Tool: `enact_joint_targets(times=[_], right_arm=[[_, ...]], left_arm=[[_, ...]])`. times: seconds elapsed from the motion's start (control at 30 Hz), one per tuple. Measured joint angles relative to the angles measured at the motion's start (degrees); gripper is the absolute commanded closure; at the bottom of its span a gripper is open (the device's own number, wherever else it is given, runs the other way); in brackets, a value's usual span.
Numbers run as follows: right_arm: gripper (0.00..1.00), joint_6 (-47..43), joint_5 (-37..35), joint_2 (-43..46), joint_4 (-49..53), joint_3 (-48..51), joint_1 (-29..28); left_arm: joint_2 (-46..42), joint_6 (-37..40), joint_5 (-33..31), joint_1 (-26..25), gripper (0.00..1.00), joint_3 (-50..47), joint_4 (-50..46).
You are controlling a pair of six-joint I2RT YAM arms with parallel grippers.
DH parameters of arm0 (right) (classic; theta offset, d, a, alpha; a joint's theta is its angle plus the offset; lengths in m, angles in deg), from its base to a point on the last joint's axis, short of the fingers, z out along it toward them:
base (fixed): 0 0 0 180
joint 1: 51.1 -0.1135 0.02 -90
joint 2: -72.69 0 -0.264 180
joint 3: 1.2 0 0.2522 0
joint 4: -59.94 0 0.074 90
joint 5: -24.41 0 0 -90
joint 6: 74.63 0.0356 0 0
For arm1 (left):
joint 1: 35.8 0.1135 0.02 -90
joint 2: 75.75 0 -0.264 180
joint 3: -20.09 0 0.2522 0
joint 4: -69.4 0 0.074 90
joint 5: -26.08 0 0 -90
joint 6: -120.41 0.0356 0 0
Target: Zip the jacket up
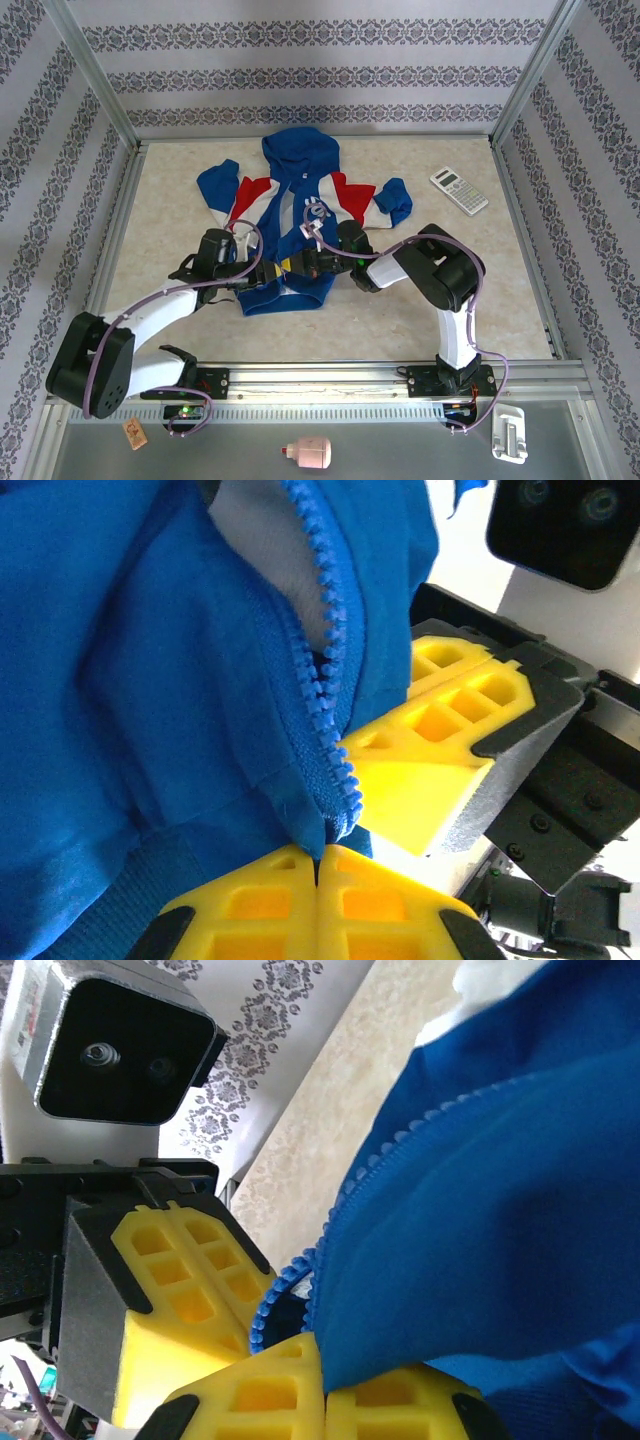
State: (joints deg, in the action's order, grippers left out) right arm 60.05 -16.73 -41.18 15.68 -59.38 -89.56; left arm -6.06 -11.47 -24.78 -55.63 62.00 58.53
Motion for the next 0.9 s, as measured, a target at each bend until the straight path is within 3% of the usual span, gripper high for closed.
enact_joint_targets(times=[0.13, 0.33, 0.73, 0.9], right_arm=[[0.75, -0.1, -1.0, 0.0, -0.5, 0.5, 0.7], [0.61, -1.9, -2.2, 2.7, -0.6, 3.4, 2.2], [0.66, -9.6, -6.4, 12.7, 4.0, 10.2, 2.4], [0.69, -16.4, -13.0, 16.9, 11.5, 11.3, -2.5]], left_arm=[[2.0, 1.5, -0.2, -0.4, 1.0, 3.8, -5.2], [7.7, 4.7, 2.1, -1.4, 1.0, 9.9, -12.7], [9.4, 7.0, 3.3, -1.5, 1.0, 14.5, -20.6], [9.4, 7.0, 3.2, -1.5, 1.0, 14.6, -21.0]])
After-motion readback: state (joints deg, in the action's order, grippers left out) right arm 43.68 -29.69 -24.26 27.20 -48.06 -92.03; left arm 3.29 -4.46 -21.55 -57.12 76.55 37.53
